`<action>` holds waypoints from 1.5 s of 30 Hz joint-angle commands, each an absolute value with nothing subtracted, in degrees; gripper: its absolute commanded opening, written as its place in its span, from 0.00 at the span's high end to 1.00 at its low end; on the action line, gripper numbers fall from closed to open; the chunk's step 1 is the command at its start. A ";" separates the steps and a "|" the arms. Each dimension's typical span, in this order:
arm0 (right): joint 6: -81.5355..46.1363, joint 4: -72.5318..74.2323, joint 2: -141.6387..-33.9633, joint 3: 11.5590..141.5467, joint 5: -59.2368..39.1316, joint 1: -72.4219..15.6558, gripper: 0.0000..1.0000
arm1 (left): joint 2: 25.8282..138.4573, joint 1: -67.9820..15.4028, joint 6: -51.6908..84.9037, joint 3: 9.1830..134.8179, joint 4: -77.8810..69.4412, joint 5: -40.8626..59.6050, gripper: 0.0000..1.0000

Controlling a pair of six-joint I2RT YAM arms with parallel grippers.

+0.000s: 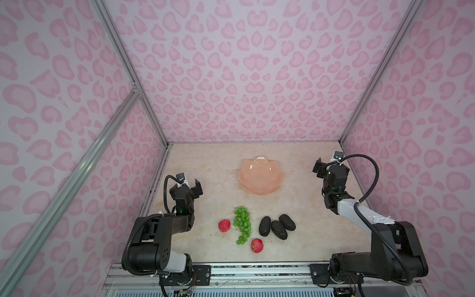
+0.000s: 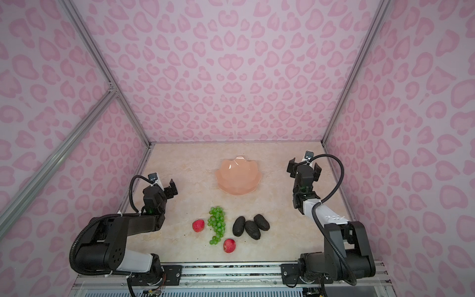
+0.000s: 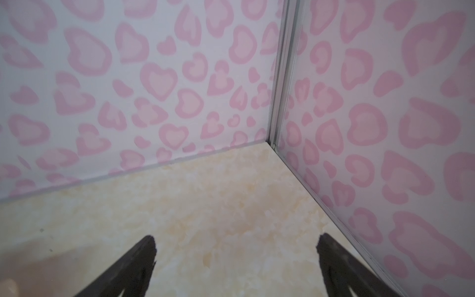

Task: Place and organize the fake fruits in the fruit bowl
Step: 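Raise both grippers from the rest pose toward the table, then grasp the nearest dark avocado with the right gripper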

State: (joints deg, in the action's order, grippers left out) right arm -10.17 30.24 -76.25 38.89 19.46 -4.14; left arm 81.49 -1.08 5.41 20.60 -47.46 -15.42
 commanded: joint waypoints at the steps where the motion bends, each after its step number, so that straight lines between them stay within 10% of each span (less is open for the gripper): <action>1: -19.75 13.75 -74.80 41.26 9.75 -1.65 0.01 | 75.21 -0.97 8.72 31.83 -24.57 -16.12 0.03; 6: -14.39 3.38 -71.89 41.46 -4.97 -2.13 0.05 | 63.13 -0.97 11.21 39.03 -11.55 -13.86 0.03; 17: -18.88 -24.32 -64.44 41.30 2.97 -28.77 0.11 | 54.07 -0.70 13.36 37.38 -8.72 -11.22 0.03; 45: -35.86 -19.00 -66.62 28.97 6.83 -44.08 0.40 | 51.08 -0.61 12.80 39.10 -4.92 -8.26 0.02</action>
State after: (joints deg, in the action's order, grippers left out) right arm -34.37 -20.23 -66.76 29.82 4.47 -44.12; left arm 51.48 -0.64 12.99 38.20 -5.65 -8.80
